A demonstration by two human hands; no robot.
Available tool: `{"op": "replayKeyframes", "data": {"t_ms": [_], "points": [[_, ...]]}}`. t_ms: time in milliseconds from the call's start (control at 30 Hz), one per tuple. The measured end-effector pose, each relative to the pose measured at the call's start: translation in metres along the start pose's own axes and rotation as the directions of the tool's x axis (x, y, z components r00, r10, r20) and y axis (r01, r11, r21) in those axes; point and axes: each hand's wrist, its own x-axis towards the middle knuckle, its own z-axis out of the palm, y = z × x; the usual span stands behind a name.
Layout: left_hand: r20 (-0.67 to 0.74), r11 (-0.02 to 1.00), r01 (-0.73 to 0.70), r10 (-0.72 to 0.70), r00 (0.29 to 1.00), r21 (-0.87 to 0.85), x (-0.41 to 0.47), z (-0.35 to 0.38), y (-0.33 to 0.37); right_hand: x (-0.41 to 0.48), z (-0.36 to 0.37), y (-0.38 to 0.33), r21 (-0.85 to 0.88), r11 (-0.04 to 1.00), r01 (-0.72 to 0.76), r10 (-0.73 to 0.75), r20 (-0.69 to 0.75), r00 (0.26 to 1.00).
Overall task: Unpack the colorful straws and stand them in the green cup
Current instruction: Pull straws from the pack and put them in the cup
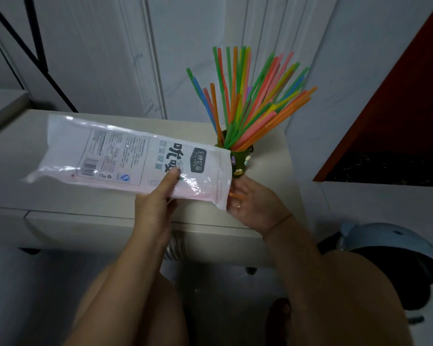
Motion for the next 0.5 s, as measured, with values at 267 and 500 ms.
{"op": "replayKeyframes", "data": {"t_ms": [267,500], "points": [[0.108,0.956,-0.253,0.238,0.965,0.152,-0.018,0.010,0.008,-0.005,0.003,0.011,0.008,0.995,-0.099,0.099,-0.050,0.994],[0.106,0.957,-0.260,0.248,0.963,0.128,-0.016,0.011,0.013,-0.008,-0.001,0.012,-0.209,0.976,0.067,-0.086,-0.085,0.993]]}}
